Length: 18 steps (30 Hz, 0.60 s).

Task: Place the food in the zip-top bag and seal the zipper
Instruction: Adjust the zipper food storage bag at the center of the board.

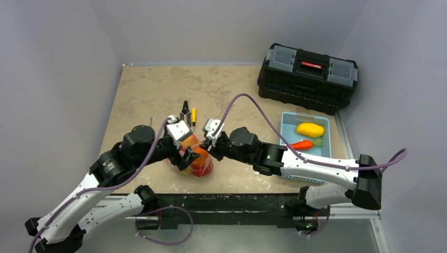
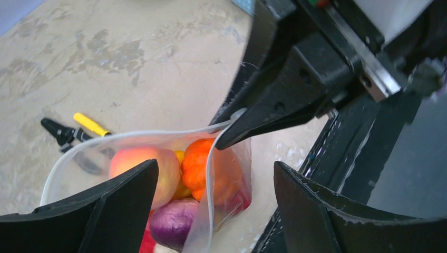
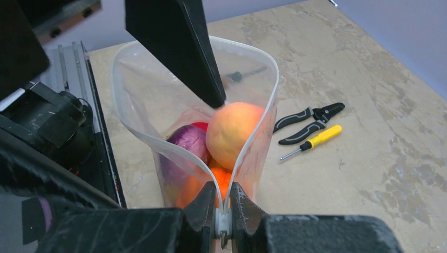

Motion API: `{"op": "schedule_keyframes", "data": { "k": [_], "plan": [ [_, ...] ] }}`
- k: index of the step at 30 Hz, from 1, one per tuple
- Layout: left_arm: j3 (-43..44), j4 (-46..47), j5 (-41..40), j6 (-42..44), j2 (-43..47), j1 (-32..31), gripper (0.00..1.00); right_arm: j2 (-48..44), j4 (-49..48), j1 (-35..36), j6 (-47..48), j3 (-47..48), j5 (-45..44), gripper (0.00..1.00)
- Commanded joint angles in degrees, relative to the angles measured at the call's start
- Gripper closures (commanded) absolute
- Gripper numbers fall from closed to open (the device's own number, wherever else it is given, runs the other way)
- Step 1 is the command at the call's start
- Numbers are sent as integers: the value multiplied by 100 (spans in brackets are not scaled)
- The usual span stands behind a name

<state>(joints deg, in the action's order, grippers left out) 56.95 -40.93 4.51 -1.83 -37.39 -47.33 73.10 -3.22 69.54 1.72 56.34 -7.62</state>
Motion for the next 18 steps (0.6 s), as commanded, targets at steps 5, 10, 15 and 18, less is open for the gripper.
{"op": "schedule_keyframes", "data": {
  "k": [5, 10, 15, 18],
  "plan": [
    [-241, 315, 1413, 2001, -793, -22, 37, -124, 86, -211, 315, 382, 702, 100],
    [-665, 572, 690, 1943, -1083, 39, 83, -173, 75, -366, 235, 253, 743, 100],
    [-528, 556, 337, 1698, -1068, 44, 100, -49, 46, -428, -79, 190, 829, 96],
    [-620, 814, 401, 1410, -895, 48, 100, -42, -114, -454, -718, 6, 594, 40]
  ]
}}
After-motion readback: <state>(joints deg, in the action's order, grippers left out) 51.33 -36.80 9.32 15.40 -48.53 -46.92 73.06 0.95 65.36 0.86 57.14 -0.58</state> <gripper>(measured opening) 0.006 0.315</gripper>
